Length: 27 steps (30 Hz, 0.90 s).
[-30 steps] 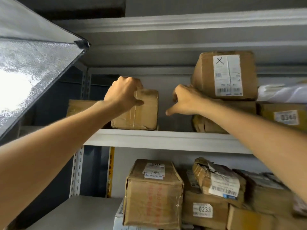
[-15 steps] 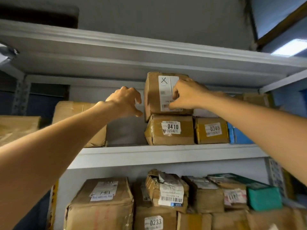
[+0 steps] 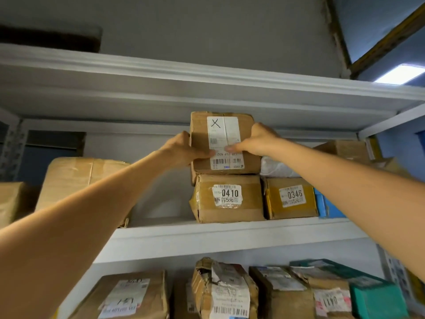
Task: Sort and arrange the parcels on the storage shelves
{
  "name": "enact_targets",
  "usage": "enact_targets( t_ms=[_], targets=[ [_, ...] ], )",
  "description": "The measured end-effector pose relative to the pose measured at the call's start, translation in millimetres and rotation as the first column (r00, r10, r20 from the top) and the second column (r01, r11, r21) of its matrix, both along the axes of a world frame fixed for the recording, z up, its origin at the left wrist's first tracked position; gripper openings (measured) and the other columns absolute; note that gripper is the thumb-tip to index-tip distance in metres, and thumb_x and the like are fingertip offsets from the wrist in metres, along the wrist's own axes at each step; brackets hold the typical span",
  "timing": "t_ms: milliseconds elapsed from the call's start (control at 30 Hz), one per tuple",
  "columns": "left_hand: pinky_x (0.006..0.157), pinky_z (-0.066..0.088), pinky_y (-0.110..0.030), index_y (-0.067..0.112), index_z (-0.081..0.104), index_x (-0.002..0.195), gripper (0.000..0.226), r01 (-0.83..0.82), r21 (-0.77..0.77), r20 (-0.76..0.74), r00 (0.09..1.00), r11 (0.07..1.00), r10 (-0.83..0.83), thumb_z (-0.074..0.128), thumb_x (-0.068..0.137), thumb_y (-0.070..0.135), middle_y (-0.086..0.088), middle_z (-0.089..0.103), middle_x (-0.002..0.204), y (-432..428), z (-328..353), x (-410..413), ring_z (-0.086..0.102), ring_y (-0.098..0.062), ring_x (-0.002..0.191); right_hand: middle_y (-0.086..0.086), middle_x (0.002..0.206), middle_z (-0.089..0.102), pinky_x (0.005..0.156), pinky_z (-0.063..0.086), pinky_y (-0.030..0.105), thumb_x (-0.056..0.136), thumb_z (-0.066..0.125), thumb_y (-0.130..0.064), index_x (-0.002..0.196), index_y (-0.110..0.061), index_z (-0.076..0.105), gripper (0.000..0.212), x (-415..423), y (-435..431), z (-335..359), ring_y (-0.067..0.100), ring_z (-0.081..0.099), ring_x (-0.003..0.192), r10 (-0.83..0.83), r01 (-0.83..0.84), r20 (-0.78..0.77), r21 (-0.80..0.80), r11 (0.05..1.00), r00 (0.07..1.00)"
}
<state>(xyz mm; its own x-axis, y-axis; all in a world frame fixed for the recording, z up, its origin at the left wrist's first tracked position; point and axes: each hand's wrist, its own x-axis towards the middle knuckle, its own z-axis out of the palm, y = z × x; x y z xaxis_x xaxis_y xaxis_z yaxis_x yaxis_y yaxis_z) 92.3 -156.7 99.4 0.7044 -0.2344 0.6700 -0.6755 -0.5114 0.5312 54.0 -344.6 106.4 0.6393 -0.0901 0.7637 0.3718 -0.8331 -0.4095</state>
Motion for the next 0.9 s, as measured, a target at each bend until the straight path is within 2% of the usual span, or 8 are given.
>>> enact_targets(
  t_ms=[100,200,333,433,567,667,733,900],
  targets=[
    [0.085,0.056,-0.047,0.016,0.041,0.136,0.068,0.033,-0.121,-0.024,0.999,0.992,-0.036,0.078,0.079,0.017,-0.010,0.057,0.129,-6.5,1.5,-1.9,0.060,-0.030,0.113,0.004,0.121,0.061,0.086,0.046,0.027,0.063,0.089,-0.027,0.124,-0.012,0.052,0.073,2.0,2.7,-1.1,0.016,0.055,0.107,0.011,-0.008,-0.057,0.058,0.998,0.998],
    [0.077,0.057,-0.040,0.017,0.037,0.141,0.074,0.049,-0.184,-0.046,0.997,0.982,-0.059,0.075,0.080,0.006,-0.010,0.056,0.129,-7.0,2.7,-7.0,0.060,-0.030,0.113,0.002,0.120,0.058,0.095,0.050,0.039,0.052,0.094,-0.028,0.125,-0.011,0.045,0.089,-4.7,1.4,3.7,0.021,0.055,0.112,0.014,-0.004,-0.086,0.114,0.993,0.996],
    [0.085,0.056,-0.046,0.019,0.037,0.141,0.076,0.111,-0.314,-0.061,0.989,0.943,-0.137,0.074,0.078,-0.002,-0.011,0.061,0.122,8.2,2.3,-19.5,0.063,-0.030,0.107,0.004,0.113,0.060,0.085,0.056,0.041,0.059,0.091,-0.024,0.120,-0.012,0.044,0.078,-22.1,4.6,6.9,0.023,0.061,0.103,0.138,-0.128,-0.028,0.225,0.966,0.990],
    [0.085,0.056,-0.050,0.017,0.044,0.132,0.065,0.220,-0.430,-0.039,0.964,0.875,-0.262,0.078,0.078,0.019,-0.009,0.066,0.114,17.7,-0.2,-33.6,0.064,-0.030,0.107,0.005,0.106,0.064,0.068,0.059,0.037,0.065,0.088,-0.030,0.119,-0.011,0.047,0.070,-36.6,9.7,8.7,0.021,0.066,0.092,0.223,-0.216,0.007,0.282,0.935,0.975],
    [0.080,0.053,-0.047,0.019,0.039,0.134,0.075,0.242,-0.629,-0.017,0.946,0.739,-0.324,0.059,0.079,0.067,-0.009,0.061,0.114,17.2,-8.1,-57.7,0.061,-0.027,0.099,0.009,0.097,0.067,0.075,0.057,0.046,0.080,0.064,-0.059,0.112,-0.017,0.060,0.053,-53.2,19.3,9.5,0.030,0.065,0.094,0.356,-0.353,0.080,0.438,0.827,0.931],
    [0.069,0.052,-0.038,0.019,0.053,0.105,0.052,0.231,-0.672,0.004,0.951,0.704,-0.309,0.056,0.082,0.066,-0.006,0.064,0.097,14.0,-14.2,-68.9,0.062,-0.022,0.087,0.008,0.104,0.067,0.071,0.055,0.045,0.078,0.058,-0.070,0.120,-0.022,0.059,0.064,-54.5,27.8,4.8,0.029,0.064,0.093,0.290,-0.311,0.121,0.489,0.815,0.949],
    [0.071,0.055,-0.038,0.020,0.053,0.095,0.038,0.222,-0.655,0.012,0.959,0.722,-0.284,0.061,0.085,0.056,-0.006,0.067,0.092,15.1,-15.6,-74.8,0.065,-0.022,0.086,0.007,0.099,0.070,0.065,0.055,0.039,0.078,0.062,-0.063,0.115,-0.019,0.061,0.057,-55.2,30.1,0.1,0.026,0.067,0.087,0.280,-0.316,0.146,0.465,0.827,0.949],
    [0.078,0.057,-0.038,0.011,0.059,0.114,0.043,0.272,-0.560,0.075,0.957,0.783,-0.279,0.069,0.084,0.040,-0.005,0.071,0.090,33.0,-23.1,-81.4,0.069,-0.021,0.088,0.002,0.086,0.075,0.080,0.055,0.042,0.083,0.069,-0.045,0.105,-0.014,0.066,0.037,-65.8,26.2,-6.3,0.021,0.071,0.086,0.369,-0.412,0.183,0.361,0.837,0.911]
  ],
)
